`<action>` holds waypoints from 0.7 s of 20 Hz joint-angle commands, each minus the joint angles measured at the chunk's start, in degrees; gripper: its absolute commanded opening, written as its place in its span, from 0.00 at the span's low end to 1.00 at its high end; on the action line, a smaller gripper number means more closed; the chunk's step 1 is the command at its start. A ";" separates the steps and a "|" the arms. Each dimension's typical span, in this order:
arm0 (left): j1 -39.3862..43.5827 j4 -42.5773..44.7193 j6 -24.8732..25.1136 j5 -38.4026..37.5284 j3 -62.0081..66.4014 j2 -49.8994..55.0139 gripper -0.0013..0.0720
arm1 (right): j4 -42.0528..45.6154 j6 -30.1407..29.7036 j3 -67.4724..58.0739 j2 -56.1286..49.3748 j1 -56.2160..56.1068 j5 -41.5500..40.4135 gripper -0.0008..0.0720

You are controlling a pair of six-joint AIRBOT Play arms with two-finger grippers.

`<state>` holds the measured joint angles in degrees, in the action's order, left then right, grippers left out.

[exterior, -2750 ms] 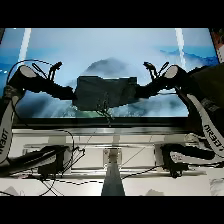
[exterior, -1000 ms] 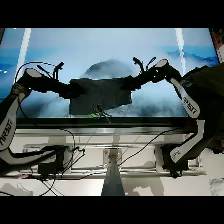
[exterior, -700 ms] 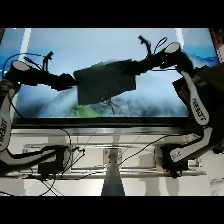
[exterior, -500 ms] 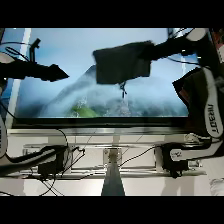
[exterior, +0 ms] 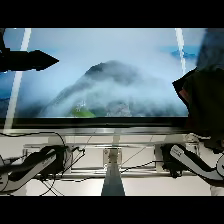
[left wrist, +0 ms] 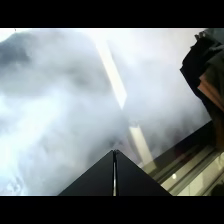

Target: Fold the clothes and pants, and hang the long-sleeved shirts on hangers.

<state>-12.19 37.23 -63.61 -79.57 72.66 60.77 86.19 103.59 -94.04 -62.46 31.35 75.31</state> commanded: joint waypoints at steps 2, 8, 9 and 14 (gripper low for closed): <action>-0.02 -0.87 0.00 0.02 0.13 -1.29 0.08 | 8.74 11.87 -0.02 4.00 17.20 9.09 0.08; -0.02 -0.87 0.00 1.07 0.11 -1.05 0.08 | 8.46 11.82 3.32 3.67 31.04 15.78 0.34; -0.02 -0.87 -0.02 1.07 0.11 -1.05 0.08 | 8.46 10.86 3.39 3.26 31.47 16.20 0.74; -0.02 -0.90 -0.02 1.05 0.11 -1.05 0.08 | 3.74 0.61 3.52 1.46 29.90 16.24 0.88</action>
<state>-12.19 36.36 -63.61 -78.59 72.73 59.77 92.97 109.62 -90.76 -60.18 61.45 90.59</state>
